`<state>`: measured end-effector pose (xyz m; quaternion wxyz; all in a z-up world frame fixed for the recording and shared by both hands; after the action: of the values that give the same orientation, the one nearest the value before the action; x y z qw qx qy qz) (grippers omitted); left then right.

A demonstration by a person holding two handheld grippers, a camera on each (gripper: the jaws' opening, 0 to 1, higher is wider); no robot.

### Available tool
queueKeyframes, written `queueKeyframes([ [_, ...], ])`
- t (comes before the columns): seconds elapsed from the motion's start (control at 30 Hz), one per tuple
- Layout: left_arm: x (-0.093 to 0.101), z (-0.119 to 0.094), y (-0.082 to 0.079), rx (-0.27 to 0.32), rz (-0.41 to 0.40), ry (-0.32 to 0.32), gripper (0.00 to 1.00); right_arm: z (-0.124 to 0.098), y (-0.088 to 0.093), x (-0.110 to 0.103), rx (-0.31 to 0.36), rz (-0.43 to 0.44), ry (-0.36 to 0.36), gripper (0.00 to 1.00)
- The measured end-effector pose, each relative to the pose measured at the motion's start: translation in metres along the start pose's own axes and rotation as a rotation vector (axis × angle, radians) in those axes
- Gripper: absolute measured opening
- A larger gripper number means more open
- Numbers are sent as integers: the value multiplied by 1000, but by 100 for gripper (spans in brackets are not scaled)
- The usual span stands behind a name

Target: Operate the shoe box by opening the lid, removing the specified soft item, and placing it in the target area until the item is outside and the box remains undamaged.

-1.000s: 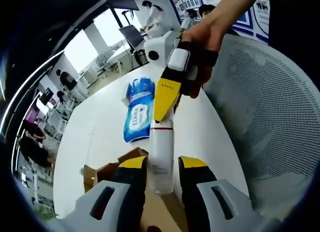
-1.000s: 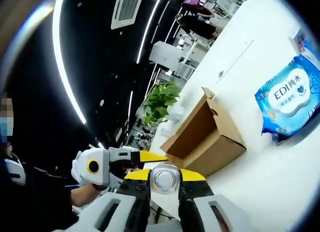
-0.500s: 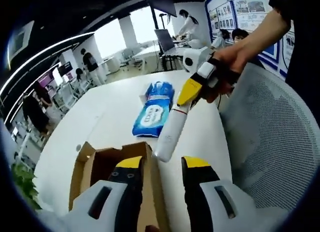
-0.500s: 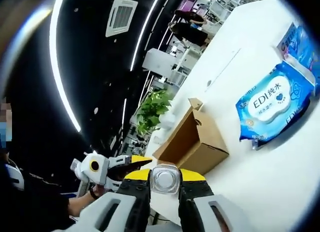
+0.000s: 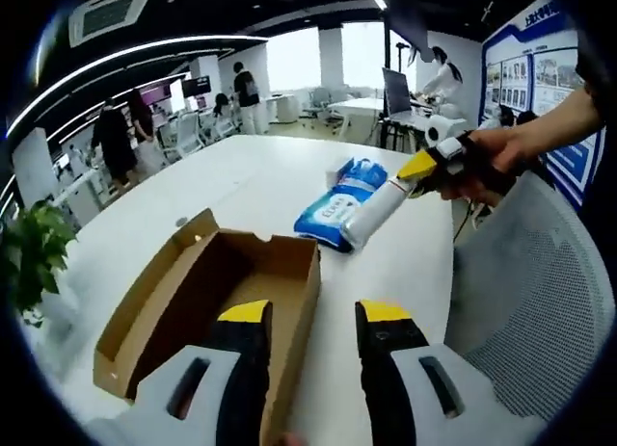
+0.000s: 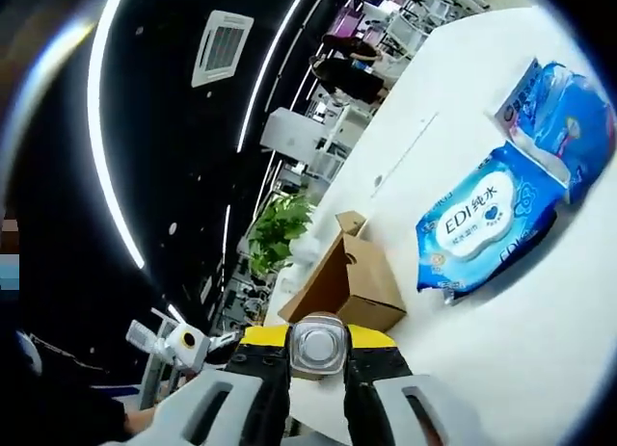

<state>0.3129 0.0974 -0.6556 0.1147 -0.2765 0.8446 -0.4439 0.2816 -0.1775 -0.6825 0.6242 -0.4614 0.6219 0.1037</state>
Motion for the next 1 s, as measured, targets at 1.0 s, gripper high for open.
queueKeyframes([
  [1.0, -2, -24, 28, 59, -278, -214, 43, -29, -79, 27, 34, -32, 72, 16],
])
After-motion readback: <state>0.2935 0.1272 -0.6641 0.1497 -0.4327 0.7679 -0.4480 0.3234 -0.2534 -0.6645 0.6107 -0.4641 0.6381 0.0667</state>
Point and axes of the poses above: the point that each gripper's makers call its tool centre point, and the gripper's own axes: z roughly forward along the fingers, x roughly to its right, y roughly out of its underside, the point moved 7 cm from there along -z, roughly backward along the fingers, and after that the axes turned 4 degrees about -z, right-handed, at the moved point
